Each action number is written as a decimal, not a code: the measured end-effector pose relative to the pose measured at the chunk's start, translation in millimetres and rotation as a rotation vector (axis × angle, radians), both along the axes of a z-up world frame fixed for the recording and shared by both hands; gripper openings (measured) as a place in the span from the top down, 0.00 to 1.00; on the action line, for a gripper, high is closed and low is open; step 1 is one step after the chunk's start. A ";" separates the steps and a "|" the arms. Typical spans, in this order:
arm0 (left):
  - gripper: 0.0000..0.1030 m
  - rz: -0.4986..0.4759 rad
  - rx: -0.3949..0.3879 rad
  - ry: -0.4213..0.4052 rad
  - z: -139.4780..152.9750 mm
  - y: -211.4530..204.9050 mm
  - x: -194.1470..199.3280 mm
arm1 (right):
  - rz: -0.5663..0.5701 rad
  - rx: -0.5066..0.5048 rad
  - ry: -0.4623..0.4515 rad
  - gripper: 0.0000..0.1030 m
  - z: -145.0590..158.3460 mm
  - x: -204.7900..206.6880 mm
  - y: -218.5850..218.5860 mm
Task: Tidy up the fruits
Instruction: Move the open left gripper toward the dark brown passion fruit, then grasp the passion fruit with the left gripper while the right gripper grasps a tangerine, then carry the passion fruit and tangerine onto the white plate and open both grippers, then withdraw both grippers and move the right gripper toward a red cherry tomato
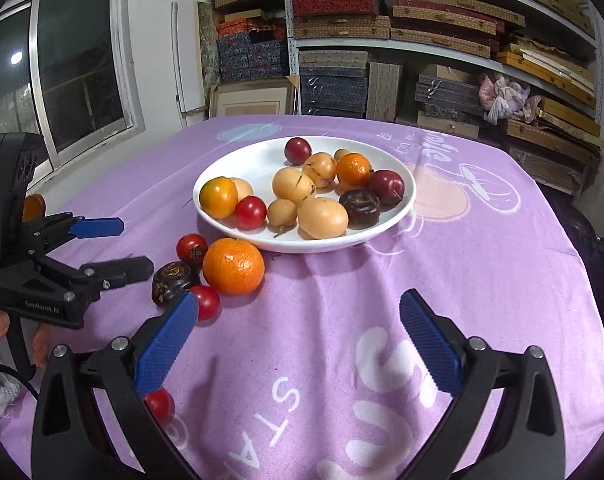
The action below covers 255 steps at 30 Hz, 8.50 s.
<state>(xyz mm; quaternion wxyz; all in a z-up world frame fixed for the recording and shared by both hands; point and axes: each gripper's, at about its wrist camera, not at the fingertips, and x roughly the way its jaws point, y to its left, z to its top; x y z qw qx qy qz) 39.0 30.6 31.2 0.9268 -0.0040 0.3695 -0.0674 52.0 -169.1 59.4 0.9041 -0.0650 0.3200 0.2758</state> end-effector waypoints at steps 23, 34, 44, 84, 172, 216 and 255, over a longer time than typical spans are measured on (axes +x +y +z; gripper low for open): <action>0.03 0.148 0.163 0.119 -18.2 32.9 20.1 | 0.029 0.002 0.148 0.04 -19.5 21.9 3.3; 0.03 0.081 0.149 0.138 -22.8 17.2 30.7 | 0.070 0.086 0.221 0.04 -24.4 25.2 2.5; 0.03 0.133 0.080 0.178 -25.8 32.2 32.3 | 0.058 0.059 0.287 0.04 -23.4 44.7 31.6; 0.51 0.002 0.077 0.124 -20.9 1.0 33.6 | 0.097 0.113 0.301 0.54 -34.1 62.7 57.3; 0.43 0.046 -0.038 0.075 -1.4 32.4 183.0 | 0.115 -0.229 0.100 0.49 4.6 226.1 160.3; 0.07 -0.051 0.093 0.013 -15.8 -38.6 -45.7 | 0.254 0.061 0.003 0.09 14.2 -67.4 10.9; 0.03 0.082 0.018 0.044 -14.5 13.8 -73.5 | 0.302 -0.008 0.186 0.52 -18.1 -61.3 24.6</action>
